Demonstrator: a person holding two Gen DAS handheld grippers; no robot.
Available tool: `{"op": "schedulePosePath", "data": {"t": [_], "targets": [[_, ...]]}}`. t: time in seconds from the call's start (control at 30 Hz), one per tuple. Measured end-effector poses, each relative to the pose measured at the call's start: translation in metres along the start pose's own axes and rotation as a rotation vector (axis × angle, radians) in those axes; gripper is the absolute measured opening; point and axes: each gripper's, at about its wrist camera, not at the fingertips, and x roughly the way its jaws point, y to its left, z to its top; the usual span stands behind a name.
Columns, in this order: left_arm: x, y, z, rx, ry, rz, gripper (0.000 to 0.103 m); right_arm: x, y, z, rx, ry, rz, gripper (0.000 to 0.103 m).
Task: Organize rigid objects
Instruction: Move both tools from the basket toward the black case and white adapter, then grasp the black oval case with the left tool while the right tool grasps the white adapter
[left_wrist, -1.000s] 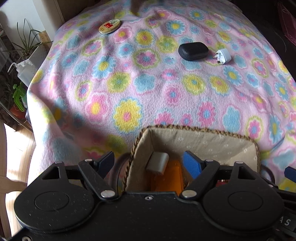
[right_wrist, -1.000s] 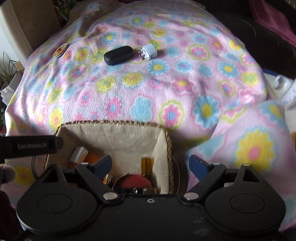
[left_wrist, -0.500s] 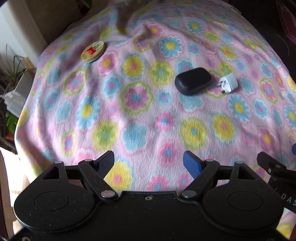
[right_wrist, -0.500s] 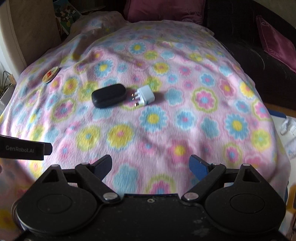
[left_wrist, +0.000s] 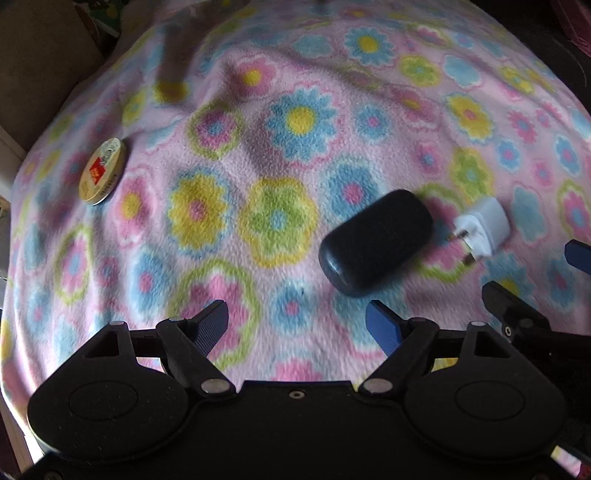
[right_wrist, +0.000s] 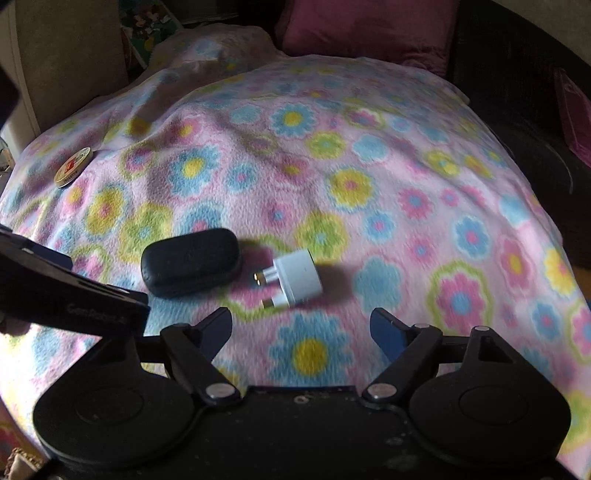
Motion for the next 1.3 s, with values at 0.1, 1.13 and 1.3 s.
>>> {"op": "schedulePosePath", "data": {"t": [0.1, 1.13, 1.3], "targets": [[0.016, 0.006, 0.013, -0.026, 0.019, 0.021, 0.079, 0.015, 0.000, 0.008, -0.023, -0.012, 0.041, 0.081], [0.003, -0.015, 0.046, -0.078, -0.047, -0.155, 0.090, 0.020, -0.035, -0.010, 0.172, 0.164, 0.073, 0.027], [0.018, -0.035, 0.049, 0.020, -0.040, -0.079, 0.092, 0.027, -0.039, -0.009, 0.186, 0.184, 0.083, 0.027]]}}
